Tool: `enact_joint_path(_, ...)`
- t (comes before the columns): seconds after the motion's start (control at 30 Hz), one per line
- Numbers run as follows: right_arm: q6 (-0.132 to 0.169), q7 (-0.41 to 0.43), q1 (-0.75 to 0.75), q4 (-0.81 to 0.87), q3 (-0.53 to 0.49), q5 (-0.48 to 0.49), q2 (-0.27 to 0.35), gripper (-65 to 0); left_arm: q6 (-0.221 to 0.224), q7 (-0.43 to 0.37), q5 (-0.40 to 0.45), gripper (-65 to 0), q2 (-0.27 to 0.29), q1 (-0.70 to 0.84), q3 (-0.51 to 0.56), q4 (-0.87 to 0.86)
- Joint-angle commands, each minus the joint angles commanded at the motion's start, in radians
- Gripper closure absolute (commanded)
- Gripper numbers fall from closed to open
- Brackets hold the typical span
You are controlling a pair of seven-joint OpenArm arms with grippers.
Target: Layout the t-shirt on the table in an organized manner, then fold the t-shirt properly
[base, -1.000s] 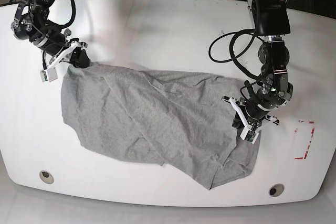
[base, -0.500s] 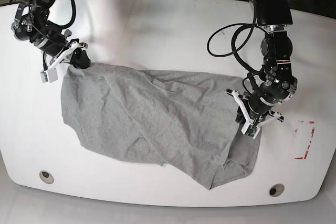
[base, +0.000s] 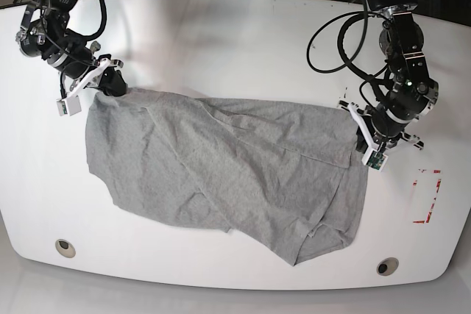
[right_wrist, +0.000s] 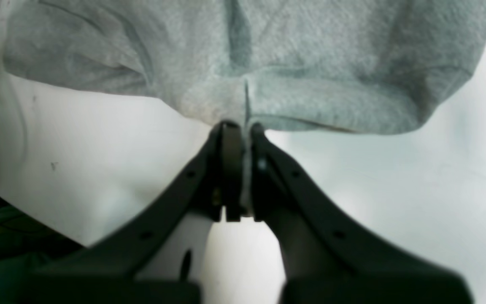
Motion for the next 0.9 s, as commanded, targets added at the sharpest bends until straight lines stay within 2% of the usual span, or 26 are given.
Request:
enact_joint_path(0.13, 0.0, 0.0, -0.002, -0.002, 0.0, 0.0, 0.0, 0.0, -0.064, 0.028, 0.0, -3.2, -0.038, 0.026, -0.052, 0.002)
enact_joint_path(0.27, 0.0, 0.0, -0.002, -0.002, 0.0, 0.0, 0.0, 0.0, -0.065, 0.026, -0.002, -3.4, -0.061, 0.046, -0.054, 0.003)
enact_joint_path(0.47, 0.0, 0.0, -0.002, -0.002, 0.0, 0.0, 0.0, 0.0, -0.065, 0.031, -0.003, -5.7, -0.061, 0.046, -0.054, 0.002)
enact_joint_path(0.57, 0.0, 0.0, 0.0, -0.002, 0.0, 0.0, 0.0, 0.0, -0.065, 0.031, -0.003, -15.2, -0.055, 0.041, -0.049, 0.0)
enact_joint_path(0.67, 0.0, 0.0, -0.002, -0.002, 0.0, 0.0, 0.0, 0.0, -0.065, 0.021, -0.003, -31.5, -0.04, 0.034, -0.049, -0.005)
enact_joint_path(0.8, 0.0, 0.0, -0.002, -0.002, 0.0, 0.0, -0.002, 0.0, -0.065, -0.014, 0.003, -47.1, -0.006, 0.006, -0.049, -0.032)
enact_joint_path(0.83, 0.0, 0.0, -0.002, -0.002, 0.0, 0.0, -0.002, 0.0, -0.06, -0.026, 0.003, -50.2, -0.003, 0.005, -0.049, -0.043)
enact_joint_path(0.9, 0.0, 0.0, -0.002, -0.002, 0.0, 0.0, -0.002, 0.0, -0.011, -0.043, 0.003, -52.0, 0.0, 0.002, -0.049, -0.075)
